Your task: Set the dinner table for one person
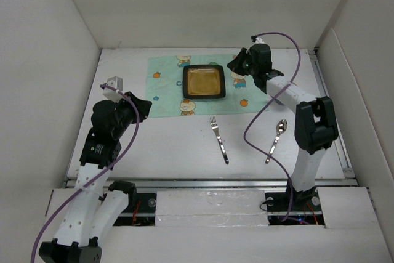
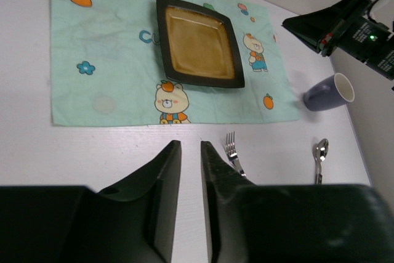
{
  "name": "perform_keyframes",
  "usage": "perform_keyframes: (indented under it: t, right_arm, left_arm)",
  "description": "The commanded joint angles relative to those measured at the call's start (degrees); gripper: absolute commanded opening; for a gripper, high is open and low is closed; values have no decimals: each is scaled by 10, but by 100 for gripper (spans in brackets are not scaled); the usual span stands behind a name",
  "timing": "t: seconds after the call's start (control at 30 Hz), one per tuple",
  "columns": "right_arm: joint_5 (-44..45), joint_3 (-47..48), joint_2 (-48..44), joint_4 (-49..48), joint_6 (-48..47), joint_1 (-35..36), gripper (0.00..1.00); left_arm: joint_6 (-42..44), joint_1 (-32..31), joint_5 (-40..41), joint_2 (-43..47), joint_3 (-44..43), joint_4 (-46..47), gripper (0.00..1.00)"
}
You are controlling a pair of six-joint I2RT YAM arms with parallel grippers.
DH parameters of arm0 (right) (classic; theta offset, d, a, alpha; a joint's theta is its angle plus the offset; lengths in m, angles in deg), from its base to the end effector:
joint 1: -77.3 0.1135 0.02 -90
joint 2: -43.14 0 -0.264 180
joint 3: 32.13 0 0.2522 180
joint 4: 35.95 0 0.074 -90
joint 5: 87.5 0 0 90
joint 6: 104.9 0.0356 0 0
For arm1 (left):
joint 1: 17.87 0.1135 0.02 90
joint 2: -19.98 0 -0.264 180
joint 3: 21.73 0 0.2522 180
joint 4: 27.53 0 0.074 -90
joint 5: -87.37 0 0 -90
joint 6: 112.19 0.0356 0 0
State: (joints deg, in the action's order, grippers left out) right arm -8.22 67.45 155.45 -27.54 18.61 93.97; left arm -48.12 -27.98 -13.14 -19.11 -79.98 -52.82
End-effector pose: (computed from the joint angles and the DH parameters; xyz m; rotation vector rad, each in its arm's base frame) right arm 0.4463 0.1406 0.2629 0.1661 2.0033 0.7536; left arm 0.1581 -0.0348 0.3511 -0.0953 1.7122 -0.6244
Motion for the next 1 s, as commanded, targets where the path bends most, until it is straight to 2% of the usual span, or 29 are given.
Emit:
perform_keyframes:
  t: [0.0, 0.03, 0.07, 0.1, 0.13, 0.2, 0.27, 0.3, 0.33, 0.37, 0.43, 0.5, 0.53, 0.57, 0.6, 0.63, 0.7, 0.8, 0.87, 0.97]
  right_arm:
    - [30, -60, -73, -5, -43, 8, 4]
    - [32, -78, -113, -17, -52, 13, 0]
    - [31, -98, -135, -24, -56, 20, 0]
    - [30, -119, -159, -29, -59, 20, 0]
    - [19, -183, -229, -57, -56, 25, 0]
    - [14, -207, -255, -68, -54, 25, 0]
    - [8, -267, -334, -85, -50, 25, 0]
    - [11, -295, -385, -83, -54, 25, 3]
    - [11, -295, -386, -83, -54, 25, 3]
    - [17, -317, -431, -76, -57, 25, 4]
    - [23, -334, -473, -64, -66, 19, 10]
    - [33, -351, -533, -31, -72, 8, 17]
    - [39, -355, -551, -15, -78, 8, 23]
    - [62, -359, -568, 11, -83, 8, 26]
    - [72, -373, -607, 19, -90, 8, 30]
    - [80, -377, -628, 42, -97, -6, 34]
    - [94, -388, -664, 73, -104, -20, 38]
    - [74, -395, -729, 100, -115, -51, 41]
    - [56, -392, -757, 131, -127, -68, 42]
    - [40, -392, -786, 163, -132, -86, 43]
  left_arm:
    - [-1, -3, -36, -36, -2, 43, 14]
    - [-2, -4, -43, -46, -4, 44, 8]
    - [-4, -4, -44, -57, -8, 45, 6]
    - [-4, -4, -45, -82, -15, 42, 5]
    - [3, -4, -30, -110, -27, 29, 5]
    - [15, -4, -24, -126, -41, 19, 4]
    - [18, -11, -16, -167, -46, 8, 2]
    - [24, -58, 39, -220, -82, -21, 2]
    - [24, -59, 72, -221, -82, -21, 2]
    - [24, -127, 123, -240, -102, -31, 4]
    - [14, -184, 181, -289, -157, -53, 6]
    - [0, -266, 216, -318, -210, -60, 14]
    - [-13, -302, 273, -329, -222, -60, 24]
    - [-21, -342, 316, -341, -234, -63, 29]
    - [-35, -423, 355, -376, -254, -79, 32]
    - [-53, -452, 403, -393, -260, -89, 34]
    - [-136, -502, 422, -432, -254, -91, 34]
    - [-262, -527, 465, -462, -215, -77, 33]
    - [-315, -546, 465, -475, -202, -59, 33]
    - [-344, -551, 443, -492, -178, -7, 41]
